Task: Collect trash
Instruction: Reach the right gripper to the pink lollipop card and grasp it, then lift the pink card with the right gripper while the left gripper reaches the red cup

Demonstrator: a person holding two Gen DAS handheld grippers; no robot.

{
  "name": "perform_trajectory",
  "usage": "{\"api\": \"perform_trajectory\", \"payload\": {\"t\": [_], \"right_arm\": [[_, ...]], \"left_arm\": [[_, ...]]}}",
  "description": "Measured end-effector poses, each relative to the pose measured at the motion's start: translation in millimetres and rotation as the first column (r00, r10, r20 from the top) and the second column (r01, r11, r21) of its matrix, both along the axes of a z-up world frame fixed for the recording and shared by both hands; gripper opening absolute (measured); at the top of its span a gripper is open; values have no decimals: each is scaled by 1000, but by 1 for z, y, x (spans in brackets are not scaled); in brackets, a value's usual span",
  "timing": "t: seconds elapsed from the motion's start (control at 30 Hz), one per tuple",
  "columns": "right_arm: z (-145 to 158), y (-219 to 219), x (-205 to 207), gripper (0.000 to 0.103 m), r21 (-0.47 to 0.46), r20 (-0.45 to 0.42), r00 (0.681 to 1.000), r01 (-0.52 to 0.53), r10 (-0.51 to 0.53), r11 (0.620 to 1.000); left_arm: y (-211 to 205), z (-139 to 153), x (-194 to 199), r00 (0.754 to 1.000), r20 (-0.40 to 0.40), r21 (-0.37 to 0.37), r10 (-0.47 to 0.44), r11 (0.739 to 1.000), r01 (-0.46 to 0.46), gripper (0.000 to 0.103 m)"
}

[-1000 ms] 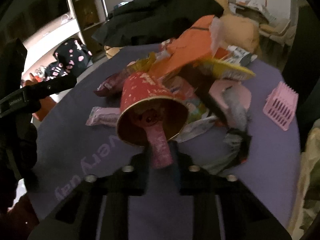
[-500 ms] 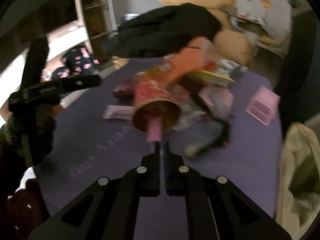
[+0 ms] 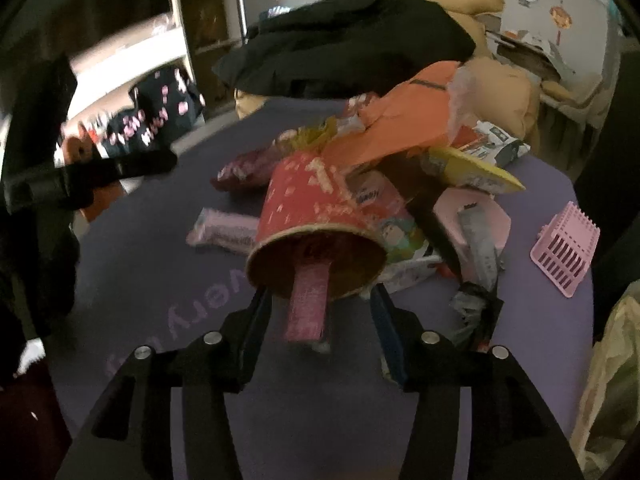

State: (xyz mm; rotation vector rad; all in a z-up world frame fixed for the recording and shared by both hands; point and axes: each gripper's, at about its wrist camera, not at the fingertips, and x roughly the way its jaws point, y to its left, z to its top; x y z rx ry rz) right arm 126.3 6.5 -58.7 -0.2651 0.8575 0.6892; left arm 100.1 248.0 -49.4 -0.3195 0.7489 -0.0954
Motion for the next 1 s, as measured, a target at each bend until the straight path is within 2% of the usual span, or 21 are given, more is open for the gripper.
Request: {"api": "perform_trajectory", "payload": {"t": [0.1, 0.27, 0.43, 0.47, 0.57, 0.6, 0.8, 1.0], "right_arm": [[-1, -2, 6, 49, 17, -18, 1000, 16, -16, 1000], [-18, 5, 12, 49, -91, -42, 999, 26, -30, 996], [-19, 2, 10, 49, -91, -44, 999, 20, -24, 996], [-20, 3, 8, 48, -100, -37, 999, 15, -19, 995], [-18, 4, 4, 26, -134, -10, 1000, 19, -20, 991], [-18, 2, 4, 25, -129, -17, 1000, 20, -22, 991], [-12, -7, -8, 19, -140, -3, 1000, 26, -27, 990], [4, -29, -28, 19, -103, 21, 999, 49, -47, 993]], "left_arm": [[-3, -3, 3, 1000, -8, 6, -2, 1000, 3, 92], [-4, -7, 3, 1000, -12, -17, -14, 1000, 13, 92], [-4, -9, 2, 1000, -18, -19, -13, 1000, 13, 92], [-3, -10, 2, 1000, -21, -22, -11, 1000, 11, 92], [-3, -12, 2, 1000, -27, -29, -9, 1000, 8, 92], [-3, -12, 1, 1000, -29, -31, -9, 999, 8, 92], [-1, -9, -3, 1000, -18, -40, -8, 999, 7, 92], [-1, -7, -6, 1000, -13, -59, -4, 998, 3, 92]]}}
